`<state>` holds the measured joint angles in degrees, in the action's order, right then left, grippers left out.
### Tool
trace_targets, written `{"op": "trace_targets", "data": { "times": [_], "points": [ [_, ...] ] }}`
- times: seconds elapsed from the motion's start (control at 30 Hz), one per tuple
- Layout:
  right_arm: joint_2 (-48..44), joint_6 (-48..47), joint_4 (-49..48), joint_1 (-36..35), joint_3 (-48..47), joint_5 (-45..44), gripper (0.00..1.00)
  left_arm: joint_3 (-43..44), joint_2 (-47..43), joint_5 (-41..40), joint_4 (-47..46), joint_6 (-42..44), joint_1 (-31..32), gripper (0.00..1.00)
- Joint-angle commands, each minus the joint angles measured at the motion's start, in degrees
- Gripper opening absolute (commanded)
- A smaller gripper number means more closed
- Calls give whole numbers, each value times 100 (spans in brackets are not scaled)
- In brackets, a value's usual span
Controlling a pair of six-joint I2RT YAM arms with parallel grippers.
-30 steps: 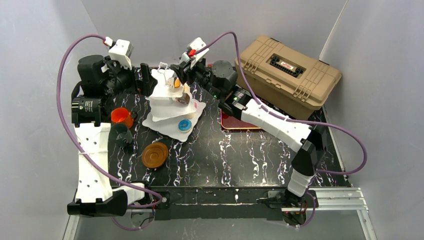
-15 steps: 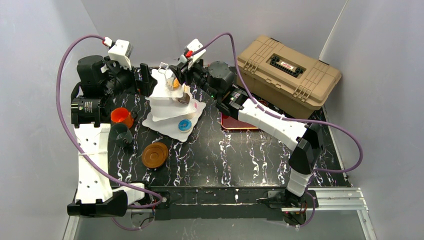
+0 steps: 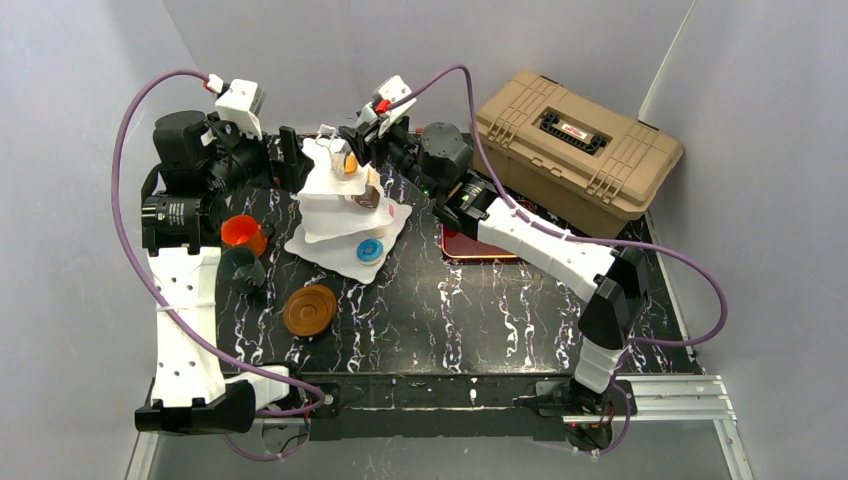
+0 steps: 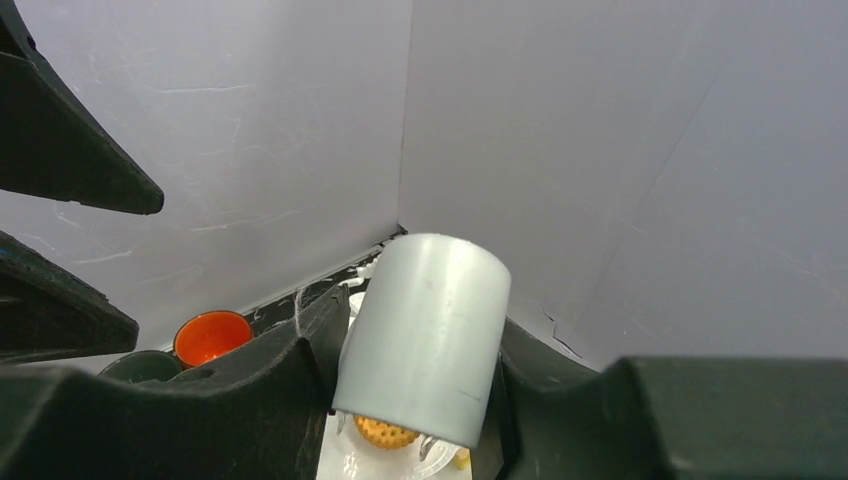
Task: Serve the afternoon tea
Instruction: Place the desert on the desert table.
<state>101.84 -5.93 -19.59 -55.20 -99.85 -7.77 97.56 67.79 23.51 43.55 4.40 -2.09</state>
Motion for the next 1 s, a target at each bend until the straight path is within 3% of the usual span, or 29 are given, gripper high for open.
{"op": "trace_targets", "data": {
  "times": [0.0, 0.23, 0.7, 0.97],
  "points": [
    [-481, 31, -576, -26, 83, -32, 51, 119, -142, 153, 22, -38, -29, 99],
    [-667, 22, -680, -19, 323, -112, 53, 150, -125, 193, 22, -53, -33, 99],
    [-1352, 123, -758, 327, 885, -316, 48, 174, -100, 206, 35, -42, -32, 99],
    [-2269, 346, -684, 1082, 2396, -555, 47, 151, -89, 248, 40, -51, -35, 99]
  ]
}}
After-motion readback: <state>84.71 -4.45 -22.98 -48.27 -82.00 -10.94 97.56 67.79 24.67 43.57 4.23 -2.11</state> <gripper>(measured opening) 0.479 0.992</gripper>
